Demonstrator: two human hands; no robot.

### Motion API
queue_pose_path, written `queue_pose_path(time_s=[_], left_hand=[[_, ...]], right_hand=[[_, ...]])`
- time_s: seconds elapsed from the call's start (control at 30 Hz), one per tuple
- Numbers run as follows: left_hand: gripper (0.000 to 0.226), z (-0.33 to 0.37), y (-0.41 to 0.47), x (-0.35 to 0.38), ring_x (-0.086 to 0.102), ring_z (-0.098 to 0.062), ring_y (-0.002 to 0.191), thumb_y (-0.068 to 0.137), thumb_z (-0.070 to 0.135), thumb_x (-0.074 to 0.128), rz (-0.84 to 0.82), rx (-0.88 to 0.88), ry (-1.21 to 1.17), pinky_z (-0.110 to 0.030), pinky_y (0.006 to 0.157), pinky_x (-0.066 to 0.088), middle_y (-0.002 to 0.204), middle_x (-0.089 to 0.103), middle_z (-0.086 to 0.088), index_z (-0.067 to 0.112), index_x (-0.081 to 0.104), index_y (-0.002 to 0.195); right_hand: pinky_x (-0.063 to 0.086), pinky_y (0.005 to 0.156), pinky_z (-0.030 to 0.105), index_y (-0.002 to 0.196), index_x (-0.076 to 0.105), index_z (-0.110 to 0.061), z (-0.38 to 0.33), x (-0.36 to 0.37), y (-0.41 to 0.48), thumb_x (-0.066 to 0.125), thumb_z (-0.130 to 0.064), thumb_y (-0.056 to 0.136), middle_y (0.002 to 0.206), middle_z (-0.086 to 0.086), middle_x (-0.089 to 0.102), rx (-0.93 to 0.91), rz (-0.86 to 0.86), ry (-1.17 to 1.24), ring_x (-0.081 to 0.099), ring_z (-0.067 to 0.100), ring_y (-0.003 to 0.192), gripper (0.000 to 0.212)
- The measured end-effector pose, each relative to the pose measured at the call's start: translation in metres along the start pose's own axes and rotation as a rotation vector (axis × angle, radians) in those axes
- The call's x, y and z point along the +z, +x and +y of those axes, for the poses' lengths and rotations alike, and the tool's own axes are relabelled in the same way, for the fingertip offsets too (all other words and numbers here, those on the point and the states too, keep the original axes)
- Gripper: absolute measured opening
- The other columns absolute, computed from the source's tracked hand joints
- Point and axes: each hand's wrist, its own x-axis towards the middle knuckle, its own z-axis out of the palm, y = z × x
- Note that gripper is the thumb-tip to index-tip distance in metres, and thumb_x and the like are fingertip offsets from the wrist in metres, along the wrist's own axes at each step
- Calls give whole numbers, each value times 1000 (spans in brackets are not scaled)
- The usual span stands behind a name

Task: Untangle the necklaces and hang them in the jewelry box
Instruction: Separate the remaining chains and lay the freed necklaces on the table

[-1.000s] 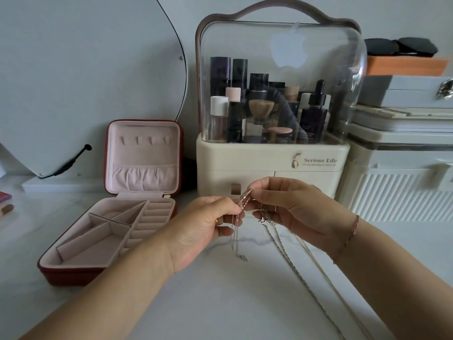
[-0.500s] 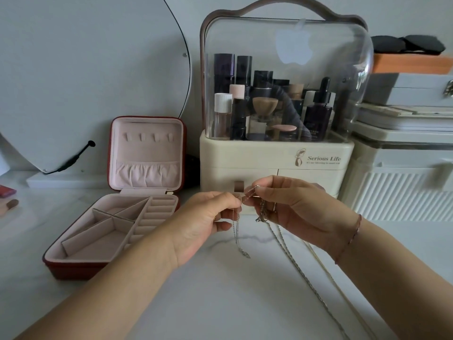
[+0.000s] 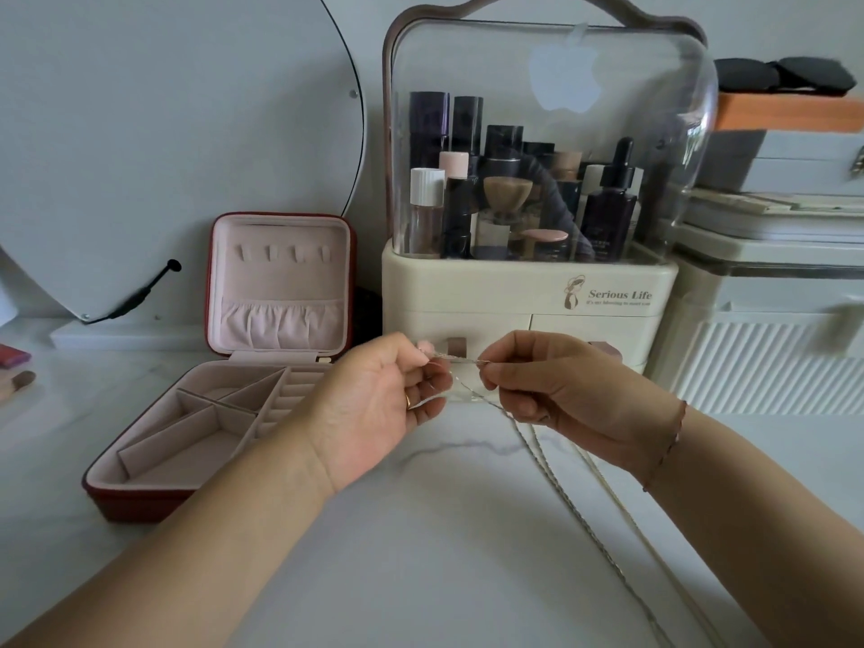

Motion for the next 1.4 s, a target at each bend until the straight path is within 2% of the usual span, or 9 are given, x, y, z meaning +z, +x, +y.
queue_pose_path(time_s=[0.13, 0.23, 0.5, 0.63, 0.87, 1.03, 1.17, 1.3, 1.4], left_hand=[[21, 1, -1, -1, 56, -15, 59, 82, 6, 47, -12, 21, -24, -34, 78, 46, 63, 55, -1, 15, 53, 64], [21, 0, -1, -1, 43, -12, 48, 85, 7, 49, -10, 25, 17, -28, 62, 52, 58, 49, 0, 16, 50, 66], [16, -11, 0, -2, 45, -11, 42, 91, 14, 60, 162, 43, 277, -21, 39, 43, 57, 54, -4, 9, 57, 76], [19, -8, 0, -3, 38, -12, 39, 92, 22, 58, 174, 62, 309, -18, 35, 32, 46, 44, 0, 10, 53, 78], [30, 0, -5, 0, 31, -10, 45, 73, 41, 66, 20, 106, 255, -20, 39, 27, 50, 33, 2, 12, 61, 78], [22, -4, -5, -1, 41, -3, 51, 58, 18, 74, -20, 125, 292, -15, 44, 31, 62, 54, 4, 10, 71, 78], [21, -6, -2, -5, 52, -7, 61, 64, 19, 71, 56, 107, 234, -18, 50, 42, 66, 62, 4, 9, 68, 82], [7, -6, -2, -3, 63, -11, 64, 85, 16, 61, 78, 140, 195, -22, 59, 49, 68, 67, 0, 9, 61, 83], [20, -4, -1, -5, 65, -13, 62, 89, 29, 56, 114, 175, 266, -29, 75, 47, 57, 54, 2, 14, 54, 77]], right_hand=[[33, 48, 19, 89, 60, -3, 1, -3, 1, 55, 3, 90, 72, 7, 55, -34, 86, -77, 41, 13, 51, 7], [36, 52, 22, 84, 62, -6, 0, -7, 2, 61, -2, 87, 71, 6, 54, -42, 98, -40, 46, 12, 57, 5], [48, 55, 20, 84, 65, -11, -3, -10, 0, 66, -17, 77, 83, 2, 59, -67, 35, 101, 56, 9, 75, 9], [39, 48, 18, 82, 62, -11, -8, -11, 0, 63, -15, 79, 76, 1, 56, -93, 11, 164, 50, 9, 63, 5], [28, 42, 16, 77, 59, -15, -11, -13, -1, 62, -16, 80, 64, -1, 49, -101, 11, 219, 37, 8, 52, 5], [29, 41, 15, 83, 62, -11, -10, -15, 1, 64, -13, 77, 74, 1, 58, -112, 77, 279, 39, 7, 51, 6], [28, 43, 14, 82, 63, -9, -10, -15, 0, 67, -15, 73, 71, 1, 56, -171, 134, 257, 37, 5, 50, 11], [32, 45, 14, 77, 63, -9, -11, -18, 0, 68, -15, 71, 66, -1, 52, -206, 159, 211, 37, 5, 51, 11], [34, 45, 14, 75, 64, -9, -10, -18, 0, 68, -14, 71, 66, -1, 52, -202, 123, 200, 38, 5, 51, 7]])
